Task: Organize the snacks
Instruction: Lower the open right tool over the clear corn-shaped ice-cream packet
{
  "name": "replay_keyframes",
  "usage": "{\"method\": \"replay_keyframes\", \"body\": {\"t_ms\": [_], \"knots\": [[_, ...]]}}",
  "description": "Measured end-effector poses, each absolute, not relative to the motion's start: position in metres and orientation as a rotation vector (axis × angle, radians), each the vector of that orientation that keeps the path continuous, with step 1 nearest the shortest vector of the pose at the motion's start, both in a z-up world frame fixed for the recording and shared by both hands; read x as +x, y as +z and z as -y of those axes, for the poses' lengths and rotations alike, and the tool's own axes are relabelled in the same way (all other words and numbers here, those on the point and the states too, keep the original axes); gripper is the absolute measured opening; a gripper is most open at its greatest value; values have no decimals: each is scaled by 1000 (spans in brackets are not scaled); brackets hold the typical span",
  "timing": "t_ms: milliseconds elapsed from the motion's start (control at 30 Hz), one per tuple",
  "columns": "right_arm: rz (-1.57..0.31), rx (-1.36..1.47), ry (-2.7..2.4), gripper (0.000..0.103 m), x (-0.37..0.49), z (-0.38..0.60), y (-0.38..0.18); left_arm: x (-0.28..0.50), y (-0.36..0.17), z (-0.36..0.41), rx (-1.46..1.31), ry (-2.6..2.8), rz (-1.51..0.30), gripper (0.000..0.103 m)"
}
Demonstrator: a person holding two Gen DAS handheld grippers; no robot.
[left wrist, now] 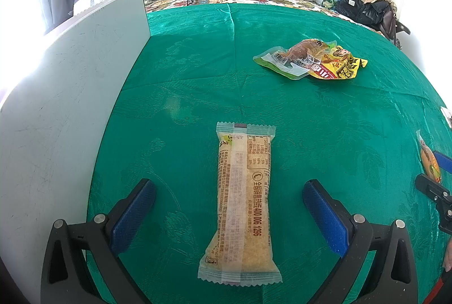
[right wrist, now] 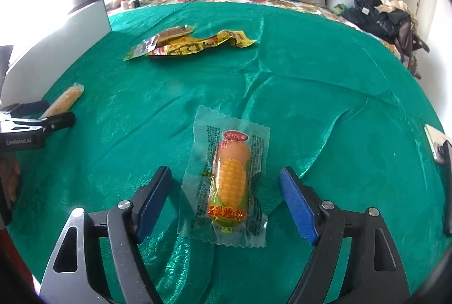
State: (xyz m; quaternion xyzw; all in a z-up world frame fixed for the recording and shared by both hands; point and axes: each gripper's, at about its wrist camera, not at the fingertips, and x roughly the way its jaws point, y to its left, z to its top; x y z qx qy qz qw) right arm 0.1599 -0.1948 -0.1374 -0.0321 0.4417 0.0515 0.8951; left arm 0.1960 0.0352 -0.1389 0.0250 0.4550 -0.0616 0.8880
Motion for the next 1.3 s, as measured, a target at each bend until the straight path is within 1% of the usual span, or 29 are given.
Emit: {"method": "replay_keyframes", "body": {"t_ms": [1300], "knots": [[-916, -62, 107, 86, 158, 196, -138, 196, -139, -35, 52, -128, -945, 103]]}}
